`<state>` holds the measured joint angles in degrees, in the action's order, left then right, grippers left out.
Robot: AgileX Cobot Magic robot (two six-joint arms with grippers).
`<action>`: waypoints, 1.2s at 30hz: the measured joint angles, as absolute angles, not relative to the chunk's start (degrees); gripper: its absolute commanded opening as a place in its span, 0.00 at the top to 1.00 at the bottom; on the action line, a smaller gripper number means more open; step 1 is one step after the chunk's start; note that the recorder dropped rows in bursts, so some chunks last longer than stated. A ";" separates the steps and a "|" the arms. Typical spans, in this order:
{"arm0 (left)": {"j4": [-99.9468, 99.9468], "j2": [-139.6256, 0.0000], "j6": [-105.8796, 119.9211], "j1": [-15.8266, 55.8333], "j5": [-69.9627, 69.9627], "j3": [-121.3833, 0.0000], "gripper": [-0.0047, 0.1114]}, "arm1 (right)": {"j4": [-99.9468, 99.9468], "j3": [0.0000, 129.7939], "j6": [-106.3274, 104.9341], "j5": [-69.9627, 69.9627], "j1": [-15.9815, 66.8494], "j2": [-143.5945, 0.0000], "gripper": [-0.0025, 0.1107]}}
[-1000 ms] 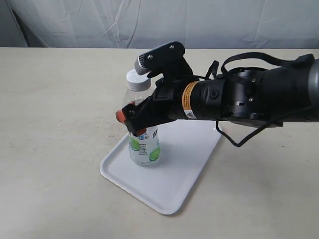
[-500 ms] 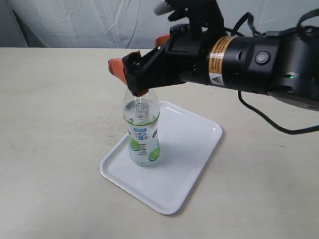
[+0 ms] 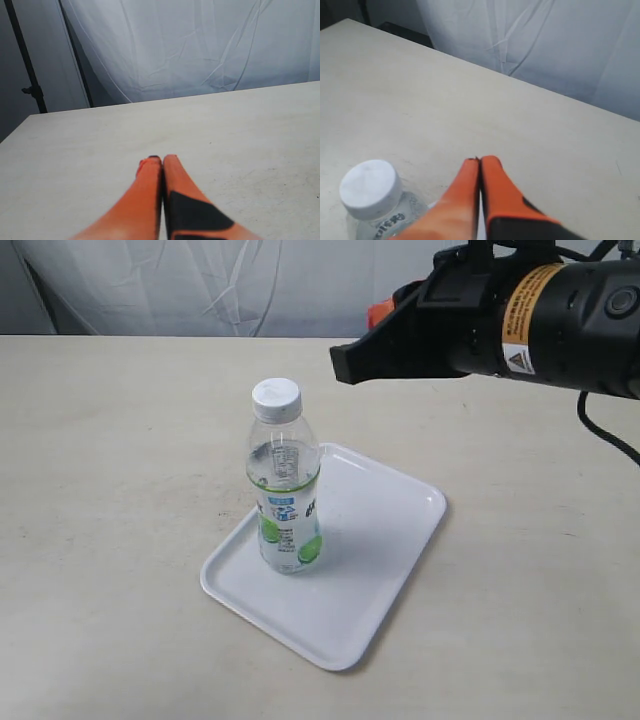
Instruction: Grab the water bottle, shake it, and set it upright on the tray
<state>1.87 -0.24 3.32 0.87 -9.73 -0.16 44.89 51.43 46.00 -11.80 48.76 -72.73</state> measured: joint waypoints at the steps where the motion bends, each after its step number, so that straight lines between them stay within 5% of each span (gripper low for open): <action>1: 1.87 -0.24 3.32 0.87 -9.73 -0.16 0.94 | 44.89 51.43 46.00 -12.34 48.76 -72.73 0.95; 19: 1.87 -0.24 3.32 0.87 -9.73 -0.16 0.94 | 46.01 51.43 45.79 -19.66 48.24 -63.12 0.95; 30: 1.87 -0.24 3.32 0.87 -9.73 -0.16 0.94 | 43.54 34.29 45.66 -17.45 27.88 -34.28 0.95; 36: 1.87 -0.24 3.32 0.87 -9.73 -0.16 0.94 | 41.75 24.66 45.32 -18.52 26.36 -17.88 0.95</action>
